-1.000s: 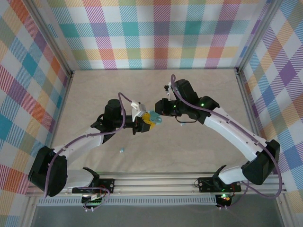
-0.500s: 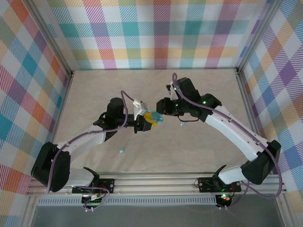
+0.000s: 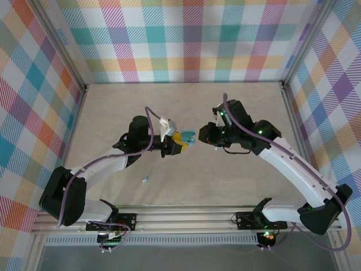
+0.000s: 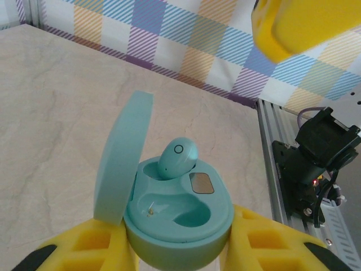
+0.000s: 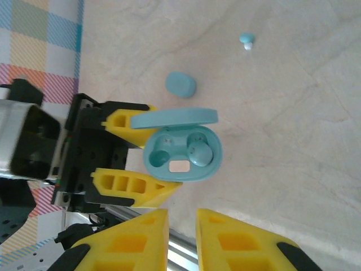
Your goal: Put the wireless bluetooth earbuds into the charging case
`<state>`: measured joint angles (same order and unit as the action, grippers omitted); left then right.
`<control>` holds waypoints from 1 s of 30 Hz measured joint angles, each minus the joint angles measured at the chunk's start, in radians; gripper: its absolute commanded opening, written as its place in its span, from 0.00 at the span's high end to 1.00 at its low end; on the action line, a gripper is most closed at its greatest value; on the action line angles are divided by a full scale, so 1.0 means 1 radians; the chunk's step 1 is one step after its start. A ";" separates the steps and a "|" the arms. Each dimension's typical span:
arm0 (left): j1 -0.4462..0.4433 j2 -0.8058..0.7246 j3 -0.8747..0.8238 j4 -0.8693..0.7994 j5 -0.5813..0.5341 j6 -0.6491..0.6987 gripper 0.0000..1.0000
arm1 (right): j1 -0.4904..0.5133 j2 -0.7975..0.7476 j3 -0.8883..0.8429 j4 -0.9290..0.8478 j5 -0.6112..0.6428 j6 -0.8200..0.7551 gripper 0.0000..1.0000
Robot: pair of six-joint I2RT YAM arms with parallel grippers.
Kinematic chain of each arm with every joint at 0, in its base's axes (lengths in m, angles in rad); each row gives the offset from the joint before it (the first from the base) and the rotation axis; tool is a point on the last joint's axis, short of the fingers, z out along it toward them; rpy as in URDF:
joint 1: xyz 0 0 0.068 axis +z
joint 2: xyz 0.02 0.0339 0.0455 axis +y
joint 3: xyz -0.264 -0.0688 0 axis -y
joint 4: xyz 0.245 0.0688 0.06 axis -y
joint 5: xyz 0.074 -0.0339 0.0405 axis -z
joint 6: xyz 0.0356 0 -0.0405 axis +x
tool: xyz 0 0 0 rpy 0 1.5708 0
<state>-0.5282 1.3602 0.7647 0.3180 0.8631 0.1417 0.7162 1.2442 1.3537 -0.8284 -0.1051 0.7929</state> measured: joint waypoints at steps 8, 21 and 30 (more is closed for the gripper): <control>0.000 0.004 0.000 0.000 -0.017 0.001 0.94 | 0.012 0.071 0.000 0.006 -0.008 0.048 0.74; 0.000 0.000 0.000 -0.005 -0.015 0.019 0.94 | 0.011 0.130 -0.002 0.035 -0.010 0.061 0.67; 0.000 -0.022 0.000 -0.010 -0.008 0.035 0.94 | 0.011 0.138 -0.002 0.063 -0.008 0.061 0.68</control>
<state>-0.5282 1.3380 0.7650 0.3084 0.8547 0.1768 0.7277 1.3827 1.3518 -0.7658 -0.1127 0.8536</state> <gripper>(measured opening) 0.331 0.325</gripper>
